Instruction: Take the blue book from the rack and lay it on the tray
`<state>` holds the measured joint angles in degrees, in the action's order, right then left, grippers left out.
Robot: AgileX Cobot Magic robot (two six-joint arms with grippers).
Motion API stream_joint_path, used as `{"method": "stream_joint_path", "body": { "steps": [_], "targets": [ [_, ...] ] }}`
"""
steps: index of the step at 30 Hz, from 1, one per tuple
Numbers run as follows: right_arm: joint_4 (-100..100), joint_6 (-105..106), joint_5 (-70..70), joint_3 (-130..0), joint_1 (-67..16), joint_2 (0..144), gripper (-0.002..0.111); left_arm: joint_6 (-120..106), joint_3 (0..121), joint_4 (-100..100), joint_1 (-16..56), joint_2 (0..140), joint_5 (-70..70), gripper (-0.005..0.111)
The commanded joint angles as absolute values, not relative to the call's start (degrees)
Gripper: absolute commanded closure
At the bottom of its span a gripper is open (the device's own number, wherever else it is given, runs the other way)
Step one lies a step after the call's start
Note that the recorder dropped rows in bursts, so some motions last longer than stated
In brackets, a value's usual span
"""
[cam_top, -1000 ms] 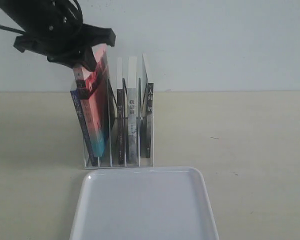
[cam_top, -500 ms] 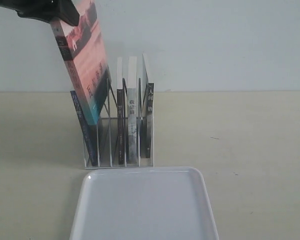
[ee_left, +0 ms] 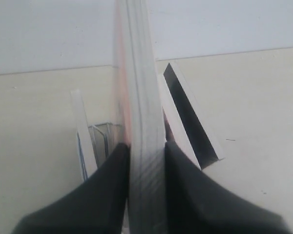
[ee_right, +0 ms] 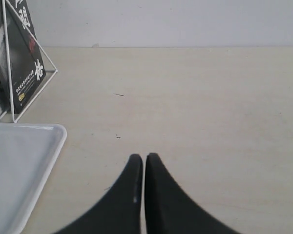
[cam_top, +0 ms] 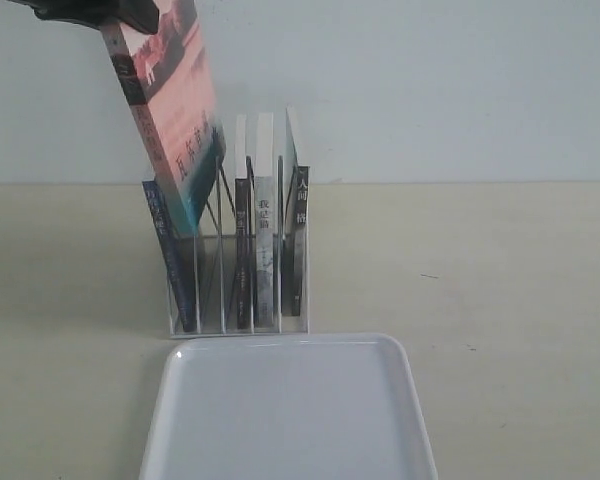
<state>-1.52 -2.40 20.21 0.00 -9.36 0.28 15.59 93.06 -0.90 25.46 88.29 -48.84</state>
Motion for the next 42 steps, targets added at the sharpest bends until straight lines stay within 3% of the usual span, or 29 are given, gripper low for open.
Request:
{"method": "stream_joint_path", "body": {
  "steps": [1,36,42],
  "targets": [
    [-0.9,-2.4,19.9,0.0,-9.1,0.0,0.107,15.6,93.3,0.0,25.8,88.7,-44.1,0.103],
    [-1.2,-2.4,19.5,0.0,-9.1,0.0,0.107,16.1,93.3,2.6,25.8,105.1,-40.9,0.103],
    [-1.2,-2.4,19.5,0.0,-9.1,0.0,0.107,16.1,93.3,4.1,25.8,105.7,-41.6,0.089]
  ]
}}
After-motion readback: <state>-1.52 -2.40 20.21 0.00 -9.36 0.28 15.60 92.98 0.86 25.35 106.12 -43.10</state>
